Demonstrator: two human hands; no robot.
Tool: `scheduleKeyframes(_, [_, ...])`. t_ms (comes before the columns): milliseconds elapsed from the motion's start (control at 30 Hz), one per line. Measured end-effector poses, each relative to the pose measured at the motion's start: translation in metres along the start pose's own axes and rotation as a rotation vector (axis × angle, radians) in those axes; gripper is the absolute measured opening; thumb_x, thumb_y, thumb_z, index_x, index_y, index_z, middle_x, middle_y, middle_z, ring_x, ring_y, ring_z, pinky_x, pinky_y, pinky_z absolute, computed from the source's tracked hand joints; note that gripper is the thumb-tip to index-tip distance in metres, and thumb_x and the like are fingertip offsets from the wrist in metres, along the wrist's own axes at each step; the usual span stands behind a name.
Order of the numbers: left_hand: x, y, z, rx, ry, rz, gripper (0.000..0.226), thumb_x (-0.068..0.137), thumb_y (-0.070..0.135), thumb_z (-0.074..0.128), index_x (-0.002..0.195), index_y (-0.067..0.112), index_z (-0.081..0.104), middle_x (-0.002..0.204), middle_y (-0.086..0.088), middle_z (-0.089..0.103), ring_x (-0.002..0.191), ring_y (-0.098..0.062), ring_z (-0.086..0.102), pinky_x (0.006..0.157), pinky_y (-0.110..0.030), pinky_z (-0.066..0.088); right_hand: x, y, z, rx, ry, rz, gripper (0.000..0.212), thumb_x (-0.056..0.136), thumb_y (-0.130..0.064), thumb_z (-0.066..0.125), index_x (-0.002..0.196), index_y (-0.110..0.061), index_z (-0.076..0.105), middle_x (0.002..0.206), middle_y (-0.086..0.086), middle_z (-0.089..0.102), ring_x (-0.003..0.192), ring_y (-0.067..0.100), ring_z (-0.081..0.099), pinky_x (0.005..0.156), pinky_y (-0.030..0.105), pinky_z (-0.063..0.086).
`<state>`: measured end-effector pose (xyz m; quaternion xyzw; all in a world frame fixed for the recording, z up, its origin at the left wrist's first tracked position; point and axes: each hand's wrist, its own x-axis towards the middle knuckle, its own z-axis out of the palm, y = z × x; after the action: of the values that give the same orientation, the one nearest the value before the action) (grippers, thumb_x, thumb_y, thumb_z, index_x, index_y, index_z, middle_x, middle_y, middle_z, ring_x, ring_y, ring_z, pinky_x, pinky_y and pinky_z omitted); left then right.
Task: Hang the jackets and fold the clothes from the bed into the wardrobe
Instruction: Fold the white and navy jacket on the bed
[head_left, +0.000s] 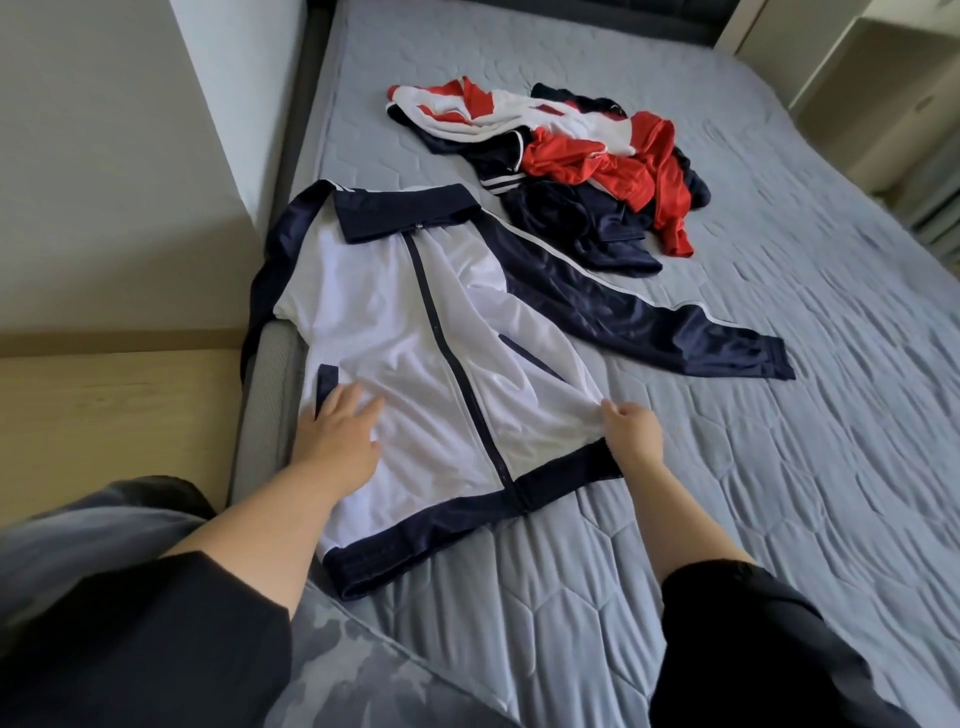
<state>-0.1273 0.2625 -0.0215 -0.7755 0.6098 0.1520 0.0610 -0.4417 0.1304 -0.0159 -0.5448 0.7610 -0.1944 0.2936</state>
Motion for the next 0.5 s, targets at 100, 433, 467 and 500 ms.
scheduleKeyframes(100, [0.001, -0.01, 0.003, -0.028, -0.17, -0.08, 0.06, 0.101, 0.04, 0.027, 0.152, 0.032, -0.003, 0.159, 0.004, -0.015, 0.147, -0.021, -0.01, 0.117, -0.046, 0.012, 0.004, -0.003, 0.007, -0.204, -0.156, 0.013, 0.031, 0.083, -0.029, 0.061, 0.061, -0.014, 0.045, 0.056, 0.0, 0.046, 0.056, 0.02, 0.046, 0.052, 0.028, 0.035])
scheduleKeyframes(433, [0.005, -0.015, 0.003, -0.086, -0.23, -0.091, 0.064, 0.101, 0.044, 0.029, 0.152, 0.031, -0.007, 0.159, 0.006, -0.018, 0.147, -0.019, -0.01, 0.118, -0.044, 0.01, 0.023, 0.013, -0.011, 0.268, -0.152, 0.312, 0.018, 0.091, -0.008, 0.046, 0.079, -0.002, 0.056, 0.081, 0.013, 0.054, 0.075, 0.025, 0.054, 0.066, 0.034, 0.046])
scheduleKeyframes(467, [0.006, -0.015, 0.002, -0.097, -0.232, -0.096, 0.064, 0.101, 0.044, 0.03, 0.152, 0.031, -0.007, 0.159, 0.006, -0.018, 0.147, -0.018, -0.01, 0.118, -0.044, 0.009, 0.023, 0.016, -0.015, 0.482, -0.157, 0.39, 0.019, 0.093, -0.008, 0.045, 0.08, -0.001, 0.056, 0.075, 0.012, 0.056, 0.069, 0.023, 0.056, 0.062, 0.031, 0.048])
scheduleKeyframes(500, [0.006, -0.015, 0.002, -0.105, -0.234, -0.1, 0.065, 0.1, 0.044, 0.03, 0.152, 0.031, -0.006, 0.158, 0.006, -0.018, 0.147, -0.018, -0.01, 0.118, -0.044, 0.009, 0.026, 0.023, -0.016, 0.624, -0.171, 0.445, 0.019, 0.095, -0.009, 0.043, 0.089, 0.0, 0.059, 0.075, 0.01, 0.06, 0.069, 0.022, 0.059, 0.065, 0.029, 0.05])
